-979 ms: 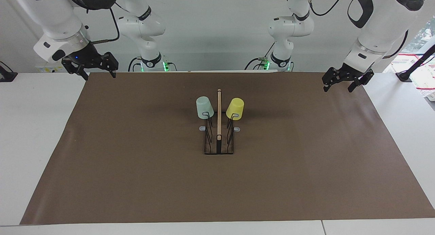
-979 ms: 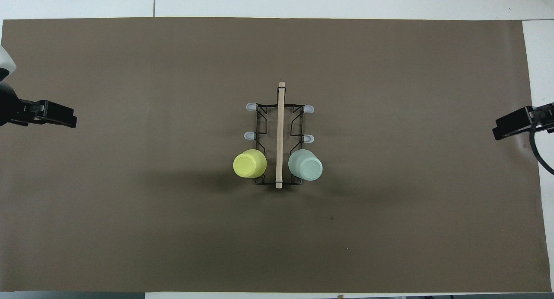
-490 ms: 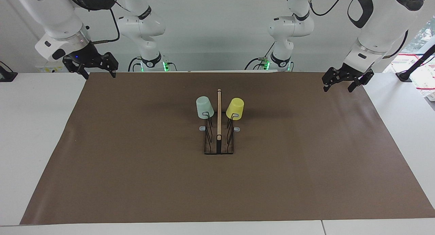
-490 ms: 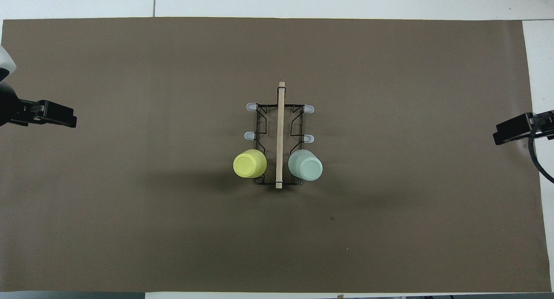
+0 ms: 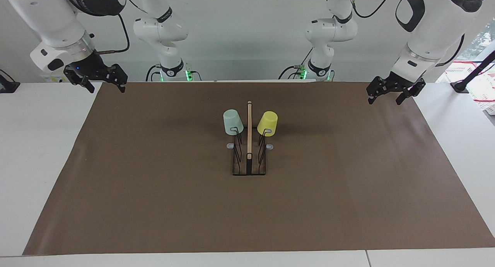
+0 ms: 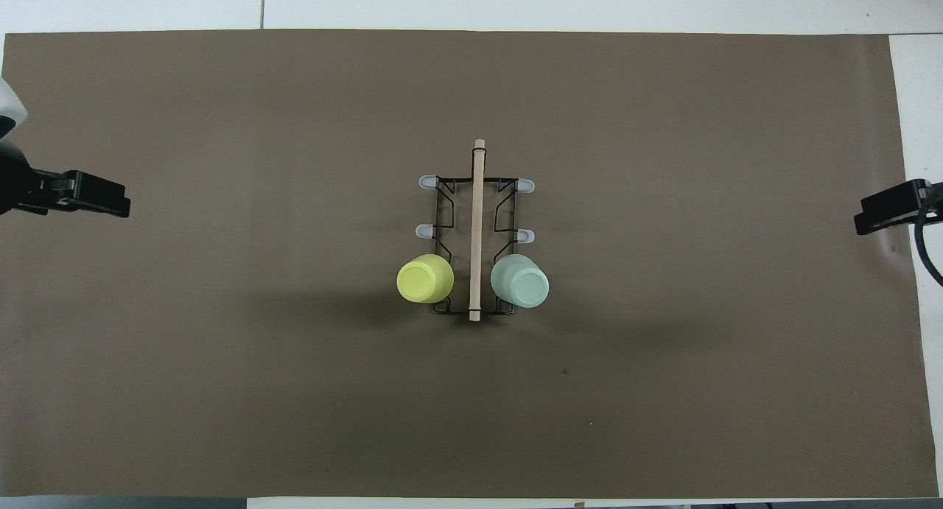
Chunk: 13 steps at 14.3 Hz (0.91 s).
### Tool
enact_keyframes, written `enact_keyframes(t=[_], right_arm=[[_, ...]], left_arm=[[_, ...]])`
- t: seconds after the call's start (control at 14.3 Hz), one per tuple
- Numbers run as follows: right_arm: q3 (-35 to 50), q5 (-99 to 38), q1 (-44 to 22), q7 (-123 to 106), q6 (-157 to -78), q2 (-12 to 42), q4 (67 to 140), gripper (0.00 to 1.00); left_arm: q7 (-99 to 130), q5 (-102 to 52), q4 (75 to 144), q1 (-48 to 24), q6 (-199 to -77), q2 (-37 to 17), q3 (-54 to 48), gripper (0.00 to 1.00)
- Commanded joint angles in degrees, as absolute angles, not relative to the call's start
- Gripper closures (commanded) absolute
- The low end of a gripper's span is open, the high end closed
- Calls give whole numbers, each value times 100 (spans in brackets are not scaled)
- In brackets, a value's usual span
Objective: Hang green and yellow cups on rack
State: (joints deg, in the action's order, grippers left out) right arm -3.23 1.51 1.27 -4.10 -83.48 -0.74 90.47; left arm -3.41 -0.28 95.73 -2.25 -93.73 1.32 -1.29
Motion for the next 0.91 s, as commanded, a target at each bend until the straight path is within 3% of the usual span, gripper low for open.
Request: enact_keyframes(t=[0.0,0.84], right_arm=[[-290,123,176,-281,-8429,-105,9088,0],[-273,123,167,-281,-8587,-88,9018,0]], left_arm=[[-369,-79,9756,-202,-9431,290,-123,0],[-369,-79,9756,-202,-9431,290,-123,0]])
